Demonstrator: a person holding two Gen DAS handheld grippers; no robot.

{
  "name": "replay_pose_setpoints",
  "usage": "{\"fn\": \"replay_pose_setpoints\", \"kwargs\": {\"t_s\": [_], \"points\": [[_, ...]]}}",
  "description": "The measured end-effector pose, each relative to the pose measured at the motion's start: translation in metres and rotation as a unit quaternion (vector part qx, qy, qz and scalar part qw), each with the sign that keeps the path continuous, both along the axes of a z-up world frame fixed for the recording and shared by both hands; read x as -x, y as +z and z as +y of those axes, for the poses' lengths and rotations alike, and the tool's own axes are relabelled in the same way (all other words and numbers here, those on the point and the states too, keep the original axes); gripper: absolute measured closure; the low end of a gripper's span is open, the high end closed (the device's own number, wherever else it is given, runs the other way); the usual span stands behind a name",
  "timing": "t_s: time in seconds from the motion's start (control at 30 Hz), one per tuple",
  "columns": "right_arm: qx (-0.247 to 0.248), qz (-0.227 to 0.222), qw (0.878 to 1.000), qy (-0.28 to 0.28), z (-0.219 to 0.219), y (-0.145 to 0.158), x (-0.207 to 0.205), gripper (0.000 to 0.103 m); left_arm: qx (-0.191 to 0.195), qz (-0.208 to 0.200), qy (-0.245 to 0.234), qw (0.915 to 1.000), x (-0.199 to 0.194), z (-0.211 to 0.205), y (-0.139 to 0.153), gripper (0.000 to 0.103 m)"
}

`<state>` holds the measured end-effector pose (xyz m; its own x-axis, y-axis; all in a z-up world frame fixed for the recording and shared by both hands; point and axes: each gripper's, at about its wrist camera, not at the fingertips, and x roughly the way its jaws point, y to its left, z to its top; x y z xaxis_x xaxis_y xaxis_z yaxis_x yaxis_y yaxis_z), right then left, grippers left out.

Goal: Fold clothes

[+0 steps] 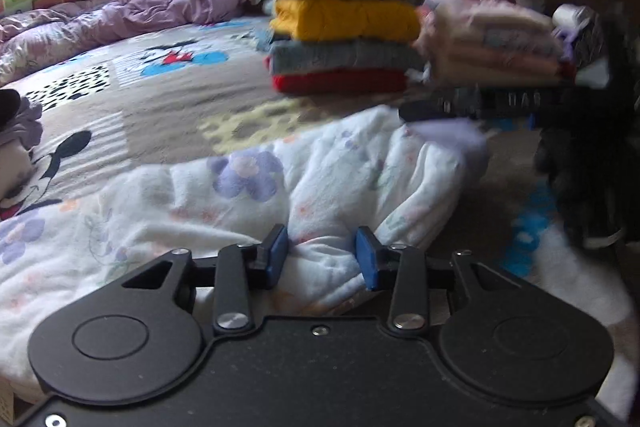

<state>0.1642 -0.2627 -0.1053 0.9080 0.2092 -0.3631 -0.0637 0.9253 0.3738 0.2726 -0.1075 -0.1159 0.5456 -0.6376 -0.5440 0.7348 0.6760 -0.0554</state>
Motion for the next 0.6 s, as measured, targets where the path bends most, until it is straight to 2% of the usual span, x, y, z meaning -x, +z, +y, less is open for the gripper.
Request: {"fn": "replay_pose_setpoints", "kwargs": {"t_s": [0.07,0.2,0.23,0.33,0.4,0.47,0.53,0.57,0.6], "points": [[0.009,-0.002,1.000,-0.015,-0.004,0.005,0.013,0.041,0.014,-0.010,0.014,0.9997,0.002,0.014,0.011,0.066],[0.023,-0.038,0.997,-0.061,-0.016,0.019,0.045,0.040,0.043,-0.027,0.063,0.9967,-0.001,0.049,0.026,0.066],[0.034,-0.058,0.996,-0.058,-0.013,0.023,0.050,0.041,0.051,-0.025,0.075,0.9955,-0.004,0.056,0.028,0.067],[0.082,-0.076,0.994,0.002,0.016,0.028,0.050,0.047,0.060,-0.025,0.085,0.9943,-0.005,0.063,0.029,0.067],[0.110,-0.062,0.991,0.048,0.042,0.022,0.044,0.059,0.053,-0.029,0.076,0.9953,-0.003,0.058,0.026,0.067],[0.131,-0.039,0.988,0.076,0.062,0.014,0.035,0.060,0.029,-0.025,0.072,0.9966,-0.003,0.051,0.016,0.066],[0.160,0.005,0.984,0.077,0.071,0.002,0.021,0.060,-0.015,-0.022,0.080,0.9965,-0.007,0.045,0.001,0.064],[0.164,0.026,0.983,0.076,0.070,-0.004,0.015,0.060,-0.040,-0.029,0.085,0.9951,-0.007,0.043,-0.006,0.064],[0.157,0.032,0.984,0.077,0.068,-0.007,0.012,0.060,-0.048,-0.029,0.088,0.9945,-0.009,0.043,-0.010,0.063]]}}
